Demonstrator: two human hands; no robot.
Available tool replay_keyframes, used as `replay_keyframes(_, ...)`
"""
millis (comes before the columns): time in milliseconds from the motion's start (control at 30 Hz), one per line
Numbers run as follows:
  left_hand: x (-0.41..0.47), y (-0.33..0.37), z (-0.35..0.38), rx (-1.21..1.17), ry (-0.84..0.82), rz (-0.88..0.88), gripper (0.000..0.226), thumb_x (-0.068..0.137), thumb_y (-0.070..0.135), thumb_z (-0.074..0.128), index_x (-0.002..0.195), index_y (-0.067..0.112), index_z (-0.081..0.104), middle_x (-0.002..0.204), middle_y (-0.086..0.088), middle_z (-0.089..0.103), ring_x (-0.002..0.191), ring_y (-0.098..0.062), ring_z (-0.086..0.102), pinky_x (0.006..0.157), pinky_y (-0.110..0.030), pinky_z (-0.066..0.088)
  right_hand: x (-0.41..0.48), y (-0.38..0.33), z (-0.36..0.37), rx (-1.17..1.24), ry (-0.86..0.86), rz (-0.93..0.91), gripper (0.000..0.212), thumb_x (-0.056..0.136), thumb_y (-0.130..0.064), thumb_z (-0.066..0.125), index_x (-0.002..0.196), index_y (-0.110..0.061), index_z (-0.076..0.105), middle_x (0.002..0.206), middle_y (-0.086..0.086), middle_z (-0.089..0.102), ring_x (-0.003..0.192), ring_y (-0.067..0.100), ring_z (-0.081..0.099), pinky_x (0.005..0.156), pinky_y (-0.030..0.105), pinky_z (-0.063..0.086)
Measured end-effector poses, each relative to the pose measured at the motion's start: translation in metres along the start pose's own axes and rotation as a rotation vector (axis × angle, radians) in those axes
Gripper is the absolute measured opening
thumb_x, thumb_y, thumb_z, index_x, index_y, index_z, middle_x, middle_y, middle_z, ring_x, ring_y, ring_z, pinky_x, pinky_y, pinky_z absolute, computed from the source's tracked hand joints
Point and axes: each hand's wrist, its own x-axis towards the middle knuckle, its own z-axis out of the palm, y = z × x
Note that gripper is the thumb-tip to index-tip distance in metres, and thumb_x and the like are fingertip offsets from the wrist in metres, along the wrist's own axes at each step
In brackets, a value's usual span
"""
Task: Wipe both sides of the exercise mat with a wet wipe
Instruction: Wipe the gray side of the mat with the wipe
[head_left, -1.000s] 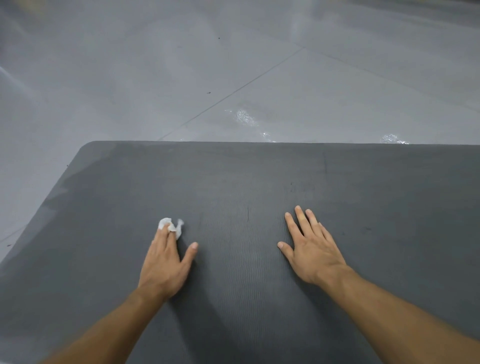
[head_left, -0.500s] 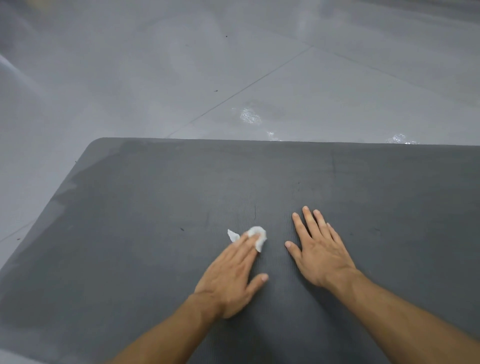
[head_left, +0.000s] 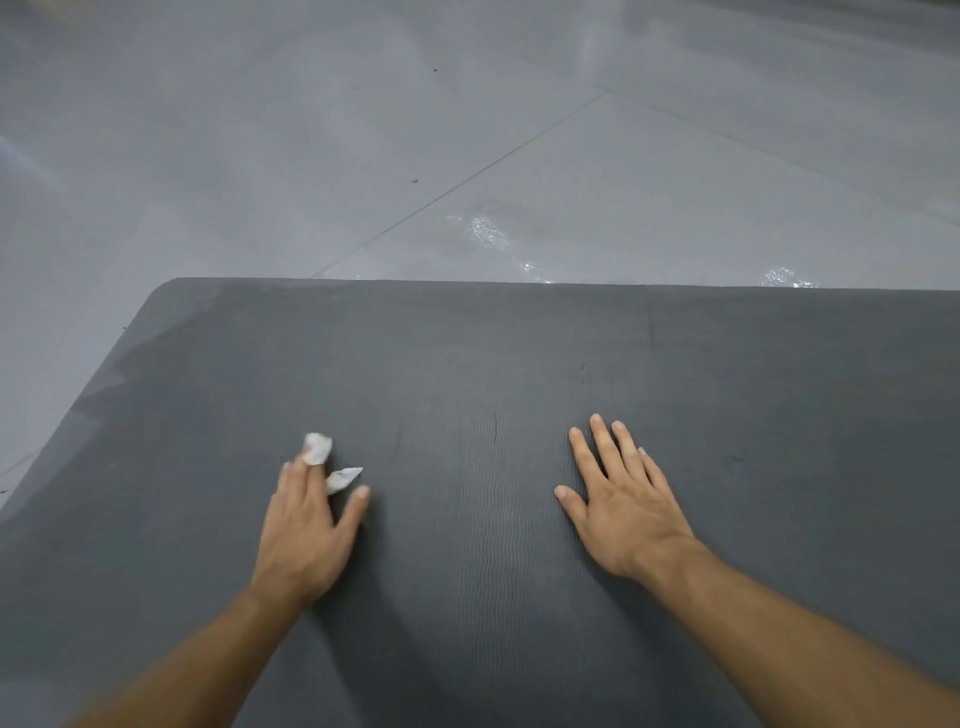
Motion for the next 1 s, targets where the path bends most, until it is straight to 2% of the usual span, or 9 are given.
replay_keyframes(100, -0.020, 0.030, 0.012, 0.058, -0.067, 0.322, 0.095, 0.097, 0.072, 0.037, 0.164, 0.006, 0.017, 0.173, -0.003, 0.011, 0.160, -0.023, 0.004, 0.129, -0.041, 0.009, 0.001, 0.000, 0.002, -0.012, 0.012, -0.001, 0.083, 0.077, -0.065, -0.023, 0.153, -0.030, -0.031, 0.169, -0.001, -0.030, 0.156, 0.020, -0.027, 0.125, 0.037, -0.010)
replay_keyframes(233, -0.047, 0.067, 0.008, 0.083, -0.171, 0.531, 0.094, 0.099, 0.070, 0.043, 0.165, 0.012, 0.010, 0.174, 0.002, 0.004, 0.160, -0.021, 0.000, 0.128, -0.044, 0.009, 0.001, 0.001, 0.003, -0.026, 0.017, 0.001, 0.088, 0.077, -0.065, -0.024, 0.158, -0.029, -0.027, 0.169, -0.001, -0.029, 0.157, 0.021, -0.026, 0.126, 0.037, -0.009)
replay_keyframes(333, -0.064, 0.066, 0.004, 0.156, -0.223, 0.636, 0.094, 0.100, 0.071, 0.042, 0.166, 0.017, 0.003, 0.174, 0.007, -0.005, 0.160, -0.017, -0.005, 0.127, -0.039, 0.007, 0.000, 0.001, 0.004, -0.024, 0.024, -0.004, 0.083, 0.078, -0.065, -0.024, 0.153, -0.030, -0.030, 0.169, -0.001, -0.029, 0.156, 0.020, -0.027, 0.125, 0.037, -0.010)
replay_keyframes(433, -0.063, 0.053, 0.005, 0.202, -0.183, 0.625, 0.082, 0.105, 0.065, 0.034, 0.166, 0.020, 0.002, 0.174, 0.007, -0.005, 0.160, -0.015, -0.002, 0.126, -0.038, 0.012, 0.000, 0.000, 0.004, -0.031, 0.031, -0.004, 0.083, 0.078, -0.065, -0.023, 0.153, -0.030, -0.030, 0.170, -0.001, -0.028, 0.156, 0.020, -0.026, 0.125, 0.036, -0.011)
replay_keyframes(533, -0.053, 0.033, 0.007, 0.150, -0.132, 0.430, 0.075, 0.106, 0.061, 0.027, 0.166, 0.022, 0.004, 0.174, 0.008, 0.001, 0.160, -0.014, 0.004, 0.125, -0.040, 0.017, 0.001, 0.000, 0.004, -0.039, 0.025, -0.001, 0.089, 0.078, -0.065, -0.023, 0.159, -0.028, -0.025, 0.170, -0.001, -0.028, 0.157, 0.020, -0.026, 0.126, 0.037, -0.010)
replay_keyframes(667, -0.045, 0.009, 0.001, 0.128, -0.088, 0.266, 0.075, 0.103, 0.061, 0.025, 0.166, 0.027, 0.001, 0.173, 0.012, 0.001, 0.159, -0.010, 0.001, 0.128, -0.039, 0.014, 0.000, 0.001, 0.004, -0.035, 0.032, 0.000, 0.089, 0.078, -0.065, -0.023, 0.158, -0.028, -0.025, 0.170, -0.001, -0.027, 0.157, 0.020, -0.025, 0.126, 0.037, -0.009)
replay_keyframes(833, -0.030, -0.022, -0.004, 0.098, 0.022, -0.015, 0.088, 0.097, 0.073, 0.017, 0.165, 0.017, 0.014, 0.170, -0.002, 0.021, 0.159, -0.022, 0.015, 0.128, -0.044, 0.019, 0.000, 0.001, 0.004, -0.019, 0.032, -0.007, 0.085, 0.077, -0.065, -0.023, 0.155, -0.029, -0.029, 0.169, -0.001, -0.029, 0.157, 0.020, -0.026, 0.126, 0.037, -0.009)
replay_keyframes(933, -0.034, -0.006, -0.002, 0.075, -0.001, 0.145, 0.091, 0.098, 0.072, 0.025, 0.165, 0.010, 0.013, 0.173, -0.001, 0.013, 0.160, -0.017, 0.006, 0.129, -0.033, 0.007, -0.001, 0.001, 0.004, -0.024, 0.046, -0.005, 0.087, 0.078, -0.065, -0.023, 0.157, -0.028, -0.027, 0.170, -0.001, -0.028, 0.157, 0.020, -0.025, 0.126, 0.036, -0.010)
replay_keyframes(1000, -0.045, 0.016, 0.000, 0.061, -0.045, 0.318, 0.088, 0.101, 0.063, 0.036, 0.164, 0.007, 0.011, 0.174, -0.001, 0.007, 0.160, -0.020, 0.004, 0.129, -0.035, 0.006, -0.002, 0.001, 0.006, -0.022, 0.057, -0.008, 0.083, 0.080, -0.065, -0.022, 0.154, -0.029, -0.029, 0.170, -0.001, -0.028, 0.157, 0.020, -0.026, 0.125, 0.035, -0.011)
